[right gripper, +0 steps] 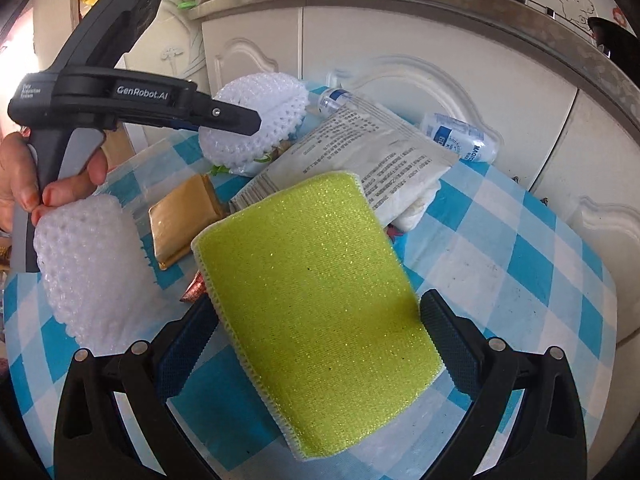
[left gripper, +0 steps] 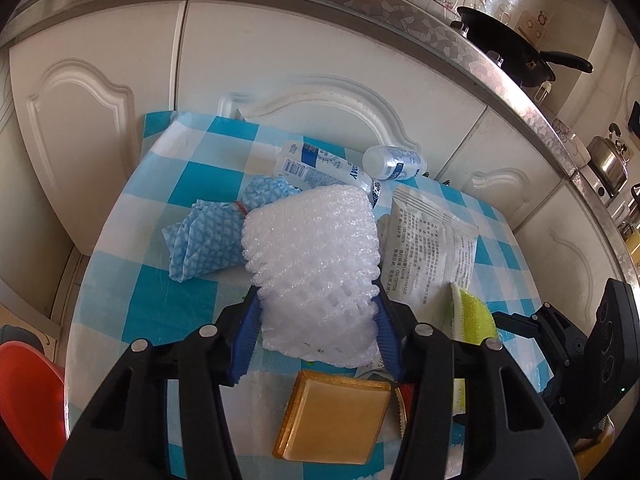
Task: Collect trash
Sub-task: 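Grasp the white foam net with the left tool while the right tool grasps the yellow-green sponge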
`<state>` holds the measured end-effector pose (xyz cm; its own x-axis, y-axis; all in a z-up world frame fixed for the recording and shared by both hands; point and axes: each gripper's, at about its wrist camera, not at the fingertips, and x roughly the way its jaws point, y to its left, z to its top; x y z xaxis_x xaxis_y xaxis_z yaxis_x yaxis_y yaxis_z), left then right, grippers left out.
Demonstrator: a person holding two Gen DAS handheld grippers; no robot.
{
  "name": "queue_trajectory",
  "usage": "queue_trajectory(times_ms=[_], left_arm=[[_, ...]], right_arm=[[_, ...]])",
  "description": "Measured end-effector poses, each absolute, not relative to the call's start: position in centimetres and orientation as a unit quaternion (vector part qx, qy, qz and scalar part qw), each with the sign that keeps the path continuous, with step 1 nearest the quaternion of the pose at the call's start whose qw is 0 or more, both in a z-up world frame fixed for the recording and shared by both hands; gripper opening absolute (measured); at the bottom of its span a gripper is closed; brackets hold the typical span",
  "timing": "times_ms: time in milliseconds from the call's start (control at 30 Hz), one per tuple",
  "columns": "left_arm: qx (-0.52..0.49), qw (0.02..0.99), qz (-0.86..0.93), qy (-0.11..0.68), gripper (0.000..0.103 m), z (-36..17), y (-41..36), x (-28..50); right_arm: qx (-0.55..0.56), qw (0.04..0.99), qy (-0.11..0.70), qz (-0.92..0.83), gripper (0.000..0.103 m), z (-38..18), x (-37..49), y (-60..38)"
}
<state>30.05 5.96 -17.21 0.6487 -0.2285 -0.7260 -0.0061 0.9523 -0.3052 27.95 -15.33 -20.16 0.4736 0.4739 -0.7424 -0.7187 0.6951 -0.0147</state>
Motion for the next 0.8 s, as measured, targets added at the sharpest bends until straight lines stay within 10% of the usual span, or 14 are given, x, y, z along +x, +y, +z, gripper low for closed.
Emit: queue_trajectory(times_ms=[800], left_arm=[[-0.157, 0.92, -0.064, 0.354, 0.051, -13.9, 7.9, 23.7]], right_arm=[[-0.012, 0.878, 0.387, 0.282, 0.072, -19.0, 24.1, -20.1]])
